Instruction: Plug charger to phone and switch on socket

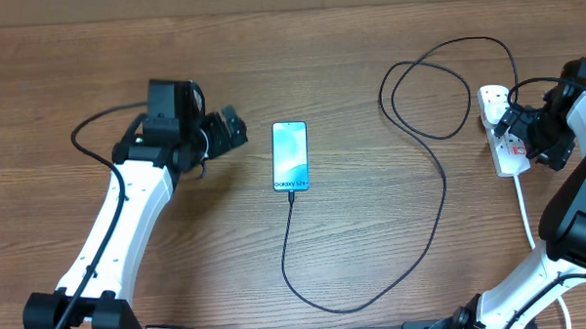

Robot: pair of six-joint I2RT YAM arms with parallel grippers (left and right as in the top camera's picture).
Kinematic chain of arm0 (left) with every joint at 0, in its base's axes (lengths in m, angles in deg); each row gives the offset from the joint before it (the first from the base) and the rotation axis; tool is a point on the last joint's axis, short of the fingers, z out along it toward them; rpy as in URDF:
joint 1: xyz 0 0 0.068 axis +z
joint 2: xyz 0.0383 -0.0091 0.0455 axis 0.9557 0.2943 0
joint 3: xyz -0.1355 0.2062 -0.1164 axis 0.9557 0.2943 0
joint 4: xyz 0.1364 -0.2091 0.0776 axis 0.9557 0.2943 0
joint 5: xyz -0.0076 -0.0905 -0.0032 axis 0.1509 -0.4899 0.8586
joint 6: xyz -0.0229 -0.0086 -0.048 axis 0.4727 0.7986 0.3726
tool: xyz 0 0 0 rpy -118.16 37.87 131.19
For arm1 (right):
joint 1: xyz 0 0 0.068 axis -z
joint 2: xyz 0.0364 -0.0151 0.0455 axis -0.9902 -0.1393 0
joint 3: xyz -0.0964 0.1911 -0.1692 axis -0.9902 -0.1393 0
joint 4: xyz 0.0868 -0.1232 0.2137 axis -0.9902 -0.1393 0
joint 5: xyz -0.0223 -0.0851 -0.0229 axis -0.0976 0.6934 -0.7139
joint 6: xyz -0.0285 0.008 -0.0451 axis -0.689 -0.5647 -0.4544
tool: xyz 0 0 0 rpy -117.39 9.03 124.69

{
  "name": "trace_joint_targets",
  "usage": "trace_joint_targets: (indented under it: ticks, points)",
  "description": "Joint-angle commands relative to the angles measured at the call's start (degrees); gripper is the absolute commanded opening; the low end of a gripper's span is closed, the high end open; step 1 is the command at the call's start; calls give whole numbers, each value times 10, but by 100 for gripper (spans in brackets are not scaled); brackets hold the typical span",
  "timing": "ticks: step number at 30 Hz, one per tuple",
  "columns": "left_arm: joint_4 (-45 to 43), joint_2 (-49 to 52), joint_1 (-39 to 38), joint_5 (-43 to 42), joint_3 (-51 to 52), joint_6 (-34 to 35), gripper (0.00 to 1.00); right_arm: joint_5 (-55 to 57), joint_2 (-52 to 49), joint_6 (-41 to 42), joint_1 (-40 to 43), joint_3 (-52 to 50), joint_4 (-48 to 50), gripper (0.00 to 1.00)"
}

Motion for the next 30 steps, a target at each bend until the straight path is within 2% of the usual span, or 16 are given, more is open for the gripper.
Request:
trace_joint_targets:
  ticks: [1, 5, 13, 20, 30]
  points:
    - [7, -21, -3, 30, 46, -3, 99, -3, 2, -2, -2, 14, 3, 100]
    - [-19, -46, -4, 56, 123, -3, 100, -3, 2, -2, -2, 14, 3, 100]
    - [-148, -102, -5, 74, 252, -31, 100, -3, 2, -2, -2, 14, 3, 100]
    - [-257, -135, -5, 38, 304, -73, 100, -3, 2, -2, -2, 14, 3, 100]
    - [-360, -164, -5, 12, 365, -71, 100, -3, 2, -2, -2, 14, 3, 100]
